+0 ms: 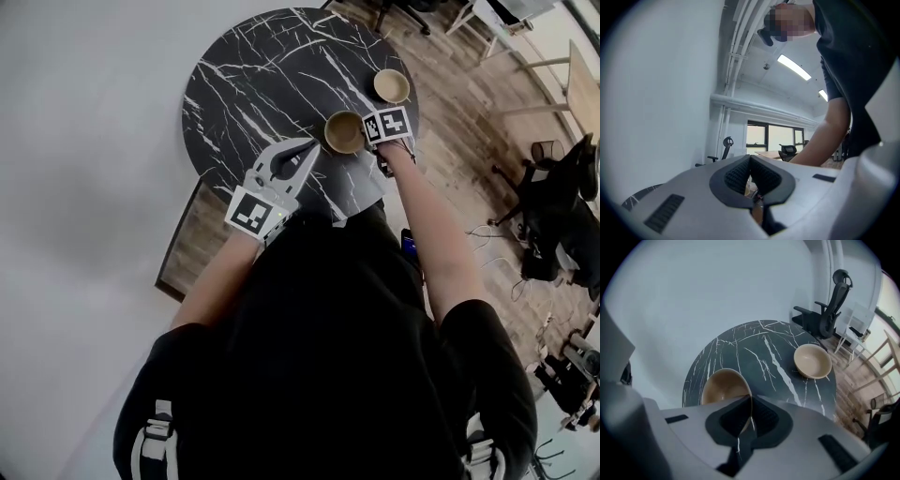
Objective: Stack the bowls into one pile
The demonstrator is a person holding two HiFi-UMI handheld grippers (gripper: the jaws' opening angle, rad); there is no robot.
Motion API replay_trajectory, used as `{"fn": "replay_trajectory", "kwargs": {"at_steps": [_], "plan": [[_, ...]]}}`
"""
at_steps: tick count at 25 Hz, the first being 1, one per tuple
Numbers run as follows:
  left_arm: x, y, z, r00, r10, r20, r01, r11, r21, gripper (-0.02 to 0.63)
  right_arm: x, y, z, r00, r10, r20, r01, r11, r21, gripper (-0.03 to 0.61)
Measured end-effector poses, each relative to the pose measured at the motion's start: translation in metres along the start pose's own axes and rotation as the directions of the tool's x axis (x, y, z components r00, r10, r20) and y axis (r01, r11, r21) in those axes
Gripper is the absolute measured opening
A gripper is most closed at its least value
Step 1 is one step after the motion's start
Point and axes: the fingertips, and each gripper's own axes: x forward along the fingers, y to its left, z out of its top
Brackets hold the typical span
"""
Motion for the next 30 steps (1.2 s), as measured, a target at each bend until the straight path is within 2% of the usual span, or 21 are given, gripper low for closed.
{"fn": "replay_trajectory", "kwargs": {"at_steps": [6, 22, 30], "plan": [[0.033, -0.011, 0.001, 1.0, -0.006, -0.01, 0.006, 1.0, 0.02, 0.005, -0.011, -0.034, 0.003, 1.0, -0.008, 0.002, 0.008, 1.0, -0.006, 0.012], [0.124, -0.023, 0.006, 0.996, 0.081, -0.028, -0.08, 0.996, 0.026, 0.004, -0.023, -0.123, 0.048, 0.998, 0.062, -0.001, -0.062, 0.998, -0.014, 0.012], [0.161, -0.026, 0.004, 0.994, 0.102, -0.033, -0.101, 0.995, 0.015, 0.004, -0.021, -0.16, 0.068, 0.998, 0.063, -0.023, -0.064, 0.997, -0.031, 0.012]]}}
